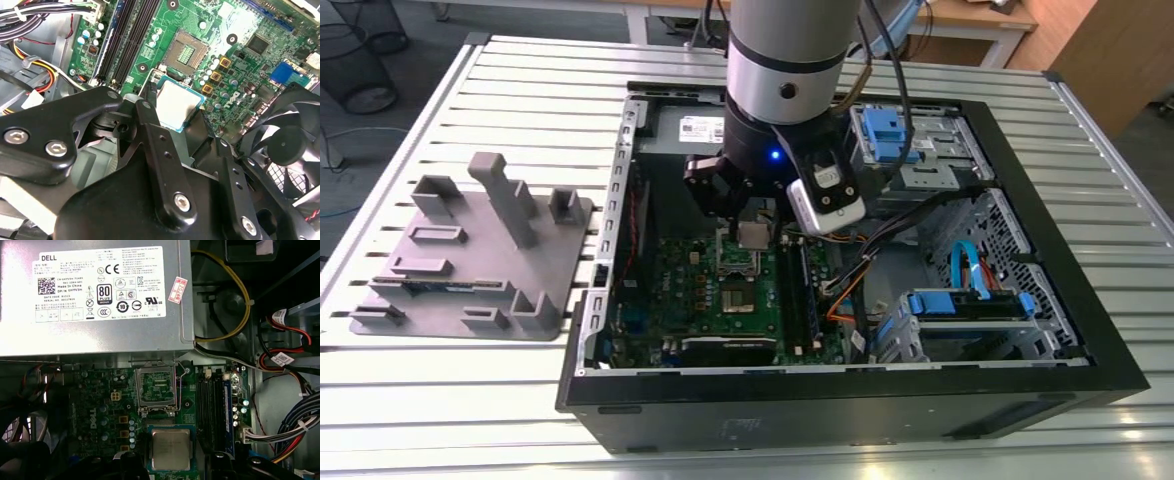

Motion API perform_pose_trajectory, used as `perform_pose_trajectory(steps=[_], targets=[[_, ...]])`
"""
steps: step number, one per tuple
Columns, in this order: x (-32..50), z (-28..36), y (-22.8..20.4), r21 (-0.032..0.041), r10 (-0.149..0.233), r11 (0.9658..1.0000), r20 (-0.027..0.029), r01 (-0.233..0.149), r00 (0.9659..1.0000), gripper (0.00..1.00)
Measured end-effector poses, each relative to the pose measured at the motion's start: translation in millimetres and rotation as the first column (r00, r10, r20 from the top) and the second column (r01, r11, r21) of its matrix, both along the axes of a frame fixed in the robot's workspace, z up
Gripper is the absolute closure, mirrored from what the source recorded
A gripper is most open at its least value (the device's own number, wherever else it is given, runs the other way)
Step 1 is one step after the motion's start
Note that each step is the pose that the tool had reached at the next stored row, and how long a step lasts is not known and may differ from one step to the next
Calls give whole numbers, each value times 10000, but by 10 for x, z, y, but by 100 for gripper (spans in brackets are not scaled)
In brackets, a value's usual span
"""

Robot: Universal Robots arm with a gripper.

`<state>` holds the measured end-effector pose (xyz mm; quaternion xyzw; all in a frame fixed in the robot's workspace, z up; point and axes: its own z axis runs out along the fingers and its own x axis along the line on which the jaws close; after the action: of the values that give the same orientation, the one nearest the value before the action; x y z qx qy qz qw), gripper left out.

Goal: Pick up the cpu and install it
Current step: 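Place the cpu into insertion slot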

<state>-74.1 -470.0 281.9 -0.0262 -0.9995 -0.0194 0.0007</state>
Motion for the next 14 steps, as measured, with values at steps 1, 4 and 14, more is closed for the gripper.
perform_pose_trajectory(steps=[1,4,14], targets=[[0,0,0,0,0,10000,0,0,10000,53],[0,-20,1,1,1,10000,0,-1,10000,53],[0,-187,0,-1,113,9999,0,-113,9999,53]])
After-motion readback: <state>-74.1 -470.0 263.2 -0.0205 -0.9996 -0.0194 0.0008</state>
